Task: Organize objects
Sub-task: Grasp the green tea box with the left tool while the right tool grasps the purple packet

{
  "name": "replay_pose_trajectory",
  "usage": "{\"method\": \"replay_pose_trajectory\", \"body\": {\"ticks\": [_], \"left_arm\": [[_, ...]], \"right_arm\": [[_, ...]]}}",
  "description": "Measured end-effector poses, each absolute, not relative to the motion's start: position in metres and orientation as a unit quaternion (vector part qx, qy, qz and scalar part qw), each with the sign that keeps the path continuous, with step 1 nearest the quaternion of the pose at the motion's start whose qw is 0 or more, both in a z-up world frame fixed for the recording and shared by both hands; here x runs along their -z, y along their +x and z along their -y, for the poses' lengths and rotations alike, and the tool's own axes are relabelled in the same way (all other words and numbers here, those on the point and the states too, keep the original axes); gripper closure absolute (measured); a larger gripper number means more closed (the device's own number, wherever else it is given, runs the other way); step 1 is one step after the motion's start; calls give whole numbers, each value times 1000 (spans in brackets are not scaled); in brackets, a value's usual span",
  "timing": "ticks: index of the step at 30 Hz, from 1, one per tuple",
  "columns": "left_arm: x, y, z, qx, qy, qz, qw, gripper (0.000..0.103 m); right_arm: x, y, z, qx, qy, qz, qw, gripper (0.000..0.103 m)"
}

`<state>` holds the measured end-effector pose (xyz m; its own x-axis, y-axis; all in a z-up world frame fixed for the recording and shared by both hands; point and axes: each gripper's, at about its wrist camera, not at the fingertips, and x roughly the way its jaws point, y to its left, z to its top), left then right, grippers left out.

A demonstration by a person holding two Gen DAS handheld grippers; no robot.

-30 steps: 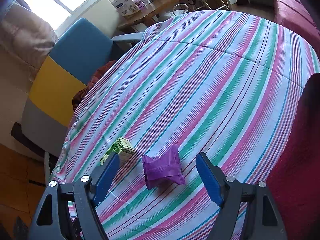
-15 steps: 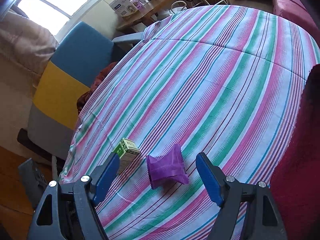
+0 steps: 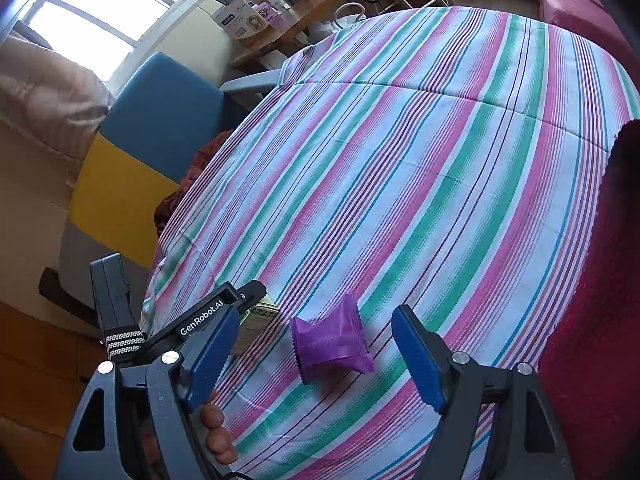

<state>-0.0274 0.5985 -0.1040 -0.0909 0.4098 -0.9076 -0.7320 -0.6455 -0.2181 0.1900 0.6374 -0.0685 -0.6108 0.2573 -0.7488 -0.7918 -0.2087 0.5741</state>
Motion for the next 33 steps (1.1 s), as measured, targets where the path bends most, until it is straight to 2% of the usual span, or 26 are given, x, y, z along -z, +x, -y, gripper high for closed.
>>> {"method": "replay_pose_trajectory", "body": {"ticks": [10,16,20,26,29,33], "left_arm": [[101,-32,-512,-739,-518,-151,403,25],[98,-29,-444,-753,-503,-155,394,25],[95,-23,-411,-758,-492,-165,394,25],[90,-13,-382,-763,-480,-163,402,25],[87,-8,-372,-765,-474,-160,405,25],[87,-3,-362,-765,-472,-160,409,25]], "right_arm": [[79,176,-637,-726,-295,-511,354,23],[79,157,-630,-730,-354,-474,343,23],[63,129,-619,-764,-442,-357,307,23],[60,92,-580,-796,-566,-87,195,23],[69,89,-574,-781,-598,-19,179,23],[82,78,-581,-768,-617,11,173,24]]}}
